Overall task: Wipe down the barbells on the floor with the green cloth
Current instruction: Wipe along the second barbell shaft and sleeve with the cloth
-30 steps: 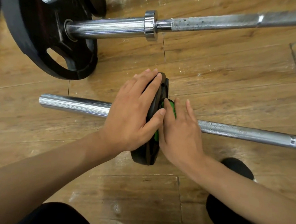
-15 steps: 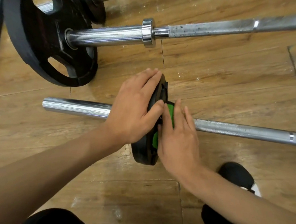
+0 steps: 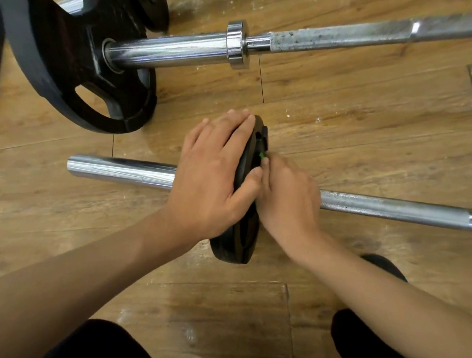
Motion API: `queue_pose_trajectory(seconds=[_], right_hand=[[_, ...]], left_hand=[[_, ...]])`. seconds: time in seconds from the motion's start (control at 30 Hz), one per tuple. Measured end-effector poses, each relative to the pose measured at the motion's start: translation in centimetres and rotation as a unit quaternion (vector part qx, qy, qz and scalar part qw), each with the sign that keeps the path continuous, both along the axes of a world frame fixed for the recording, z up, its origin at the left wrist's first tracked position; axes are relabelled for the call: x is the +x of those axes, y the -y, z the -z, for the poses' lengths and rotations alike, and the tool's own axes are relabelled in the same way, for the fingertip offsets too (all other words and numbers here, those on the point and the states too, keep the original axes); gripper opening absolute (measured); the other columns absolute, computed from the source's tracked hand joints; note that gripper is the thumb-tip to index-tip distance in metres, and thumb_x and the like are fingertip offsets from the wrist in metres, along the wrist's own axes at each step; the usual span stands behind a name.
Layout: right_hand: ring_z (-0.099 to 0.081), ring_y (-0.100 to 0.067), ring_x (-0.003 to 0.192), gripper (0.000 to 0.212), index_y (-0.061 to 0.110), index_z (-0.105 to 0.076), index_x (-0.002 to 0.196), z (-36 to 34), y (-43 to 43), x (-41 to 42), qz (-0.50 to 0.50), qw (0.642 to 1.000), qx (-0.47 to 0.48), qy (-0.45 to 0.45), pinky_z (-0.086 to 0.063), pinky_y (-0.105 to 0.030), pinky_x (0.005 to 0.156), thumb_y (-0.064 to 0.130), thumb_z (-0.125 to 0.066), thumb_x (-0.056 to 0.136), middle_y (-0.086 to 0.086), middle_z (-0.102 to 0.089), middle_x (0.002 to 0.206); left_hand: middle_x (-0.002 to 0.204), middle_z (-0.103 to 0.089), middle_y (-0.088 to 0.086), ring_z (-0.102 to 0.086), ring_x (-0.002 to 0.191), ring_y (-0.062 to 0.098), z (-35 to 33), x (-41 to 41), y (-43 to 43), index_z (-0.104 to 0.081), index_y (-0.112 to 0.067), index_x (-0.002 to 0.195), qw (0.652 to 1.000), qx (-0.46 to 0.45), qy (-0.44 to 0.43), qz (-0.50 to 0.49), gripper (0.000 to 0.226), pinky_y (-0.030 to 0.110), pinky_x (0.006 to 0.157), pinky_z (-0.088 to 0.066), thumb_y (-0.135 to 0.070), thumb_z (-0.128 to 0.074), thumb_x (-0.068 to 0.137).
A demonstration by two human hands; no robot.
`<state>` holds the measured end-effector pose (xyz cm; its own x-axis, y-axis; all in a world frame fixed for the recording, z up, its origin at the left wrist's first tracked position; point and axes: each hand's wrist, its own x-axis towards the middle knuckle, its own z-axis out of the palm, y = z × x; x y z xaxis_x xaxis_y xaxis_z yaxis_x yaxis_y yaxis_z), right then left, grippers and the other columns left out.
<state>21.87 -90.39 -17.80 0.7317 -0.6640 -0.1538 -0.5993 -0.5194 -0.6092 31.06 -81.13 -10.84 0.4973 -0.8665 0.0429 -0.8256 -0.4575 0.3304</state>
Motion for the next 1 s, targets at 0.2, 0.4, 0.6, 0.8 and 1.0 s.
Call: queue_pose_trajectory(seconds=[0.2, 0.4, 0.6, 0.8, 1.0], right_hand=[[-0.032, -0.034, 0.153, 0.069, 0.001, -0.035, 0.157, -0.9, -2.7, -3.6, -0.129, 0.986, -0.044, -0.092, -0.019, -0.043, 0.128, 0.034, -0.005, 0.105, -0.025, -0.044, 0.156], [-0.067, -0.038, 0.101, 0.054, 0.008, -0.064, 0.12, -0.5, -1.4, -1.8, -0.03, 0.998, -0.045, -0.032, -0.044, -0.041, 0.075, 0.039, -0.021, 0.111, -0.016, -0.071, 0.109], [-0.066, -0.04, 0.095, 0.044, 0.012, -0.066, 0.108, -0.9, -1.4, -1.7, -0.027, 0.997, 0.027, -0.067, -0.036, -0.037, 0.071, 0.032, -0.028, 0.113, -0.016, -0.071, 0.1], [-0.058, -0.036, 0.122, 0.051, 0.004, -0.056, 0.14, -1.9, -4.7, -5.0, -0.088, 0.995, -0.027, -0.049, -0.046, -0.046, 0.1, 0.032, -0.026, 0.109, -0.018, -0.062, 0.135], [-0.065, -0.043, 0.098, 0.045, 0.01, -0.069, 0.098, -0.2, -0.6, -1.0, 0.0, 0.994, 0.046, -0.099, -0.033, -0.038, 0.069, 0.033, -0.033, 0.111, -0.02, -0.071, 0.101]], left_hand=[[0.159, -0.045, 0.014, -0.036, 0.152, 0.029, 0.3, -1.3, -1.3, -0.047, 0.0, 0.153, 1.0, -0.027, 0.009, 0.0, 0.071, 0.055, 0.124, -0.024, -0.044, -0.039, 0.097], [0.159, -0.043, 0.02, -0.035, 0.152, 0.035, 0.9, -2.9, -2.7, -0.047, 0.005, 0.151, 0.998, -0.061, 0.021, 0.009, 0.072, 0.059, 0.118, -0.031, -0.043, -0.041, 0.098], [0.157, -0.043, 0.027, -0.036, 0.151, 0.04, 1.6, -4.6, -4.4, -0.047, 0.008, 0.148, 0.993, -0.109, 0.038, 0.014, 0.073, 0.059, 0.116, -0.034, -0.04, -0.046, 0.094], [0.155, -0.044, 0.029, -0.037, 0.15, 0.042, 2.0, -5.1, -5.2, -0.048, 0.01, 0.146, 0.991, -0.127, 0.04, 0.026, 0.074, 0.058, 0.116, -0.035, -0.04, -0.048, 0.092], [0.154, -0.044, 0.029, -0.037, 0.15, 0.042, 2.1, -5.3, -5.4, -0.049, 0.01, 0.146, 0.99, -0.13, 0.047, 0.022, 0.073, 0.056, 0.115, -0.036, -0.04, -0.048, 0.092]])
